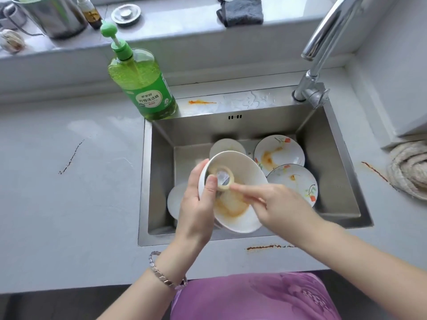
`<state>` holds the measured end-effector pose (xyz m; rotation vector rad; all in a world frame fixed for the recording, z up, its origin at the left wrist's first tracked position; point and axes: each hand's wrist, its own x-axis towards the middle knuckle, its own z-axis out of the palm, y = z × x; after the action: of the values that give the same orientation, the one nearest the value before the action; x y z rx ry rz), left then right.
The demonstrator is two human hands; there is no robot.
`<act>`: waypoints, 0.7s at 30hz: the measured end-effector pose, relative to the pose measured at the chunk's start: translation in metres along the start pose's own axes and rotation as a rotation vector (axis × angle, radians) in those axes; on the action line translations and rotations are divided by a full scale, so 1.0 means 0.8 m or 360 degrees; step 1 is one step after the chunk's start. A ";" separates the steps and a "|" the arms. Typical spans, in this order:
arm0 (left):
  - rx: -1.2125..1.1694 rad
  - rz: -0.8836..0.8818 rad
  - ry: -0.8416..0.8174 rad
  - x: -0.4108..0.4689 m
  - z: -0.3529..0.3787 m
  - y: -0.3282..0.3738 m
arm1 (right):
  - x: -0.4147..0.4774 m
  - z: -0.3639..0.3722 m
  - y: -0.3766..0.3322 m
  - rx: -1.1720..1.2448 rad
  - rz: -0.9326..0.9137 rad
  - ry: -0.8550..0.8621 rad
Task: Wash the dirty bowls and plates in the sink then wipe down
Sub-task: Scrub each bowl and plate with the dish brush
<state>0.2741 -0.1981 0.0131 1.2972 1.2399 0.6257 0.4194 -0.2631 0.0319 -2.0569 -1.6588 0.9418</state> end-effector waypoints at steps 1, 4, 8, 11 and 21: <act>-0.0009 0.0002 0.0025 0.001 -0.003 0.001 | 0.003 -0.005 0.006 -0.0207 0.0048 0.0002; 0.0003 0.0021 0.0179 0.011 -0.014 0.002 | -0.013 -0.005 0.008 -0.0277 0.0063 -0.0196; -0.0011 -0.0007 0.0044 0.000 -0.001 0.004 | -0.004 0.000 -0.013 0.0018 -0.0052 -0.0114; 0.0005 -0.0009 0.0032 0.001 -0.004 0.004 | 0.009 -0.008 0.012 -0.0296 0.0090 -0.0065; 0.0071 -0.0061 0.0013 0.010 -0.007 0.007 | 0.009 -0.012 0.018 -0.0297 0.0087 -0.0120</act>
<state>0.2729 -0.1871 0.0167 1.3057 1.2891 0.5796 0.4367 -0.2591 0.0277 -2.2229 -1.7991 0.9237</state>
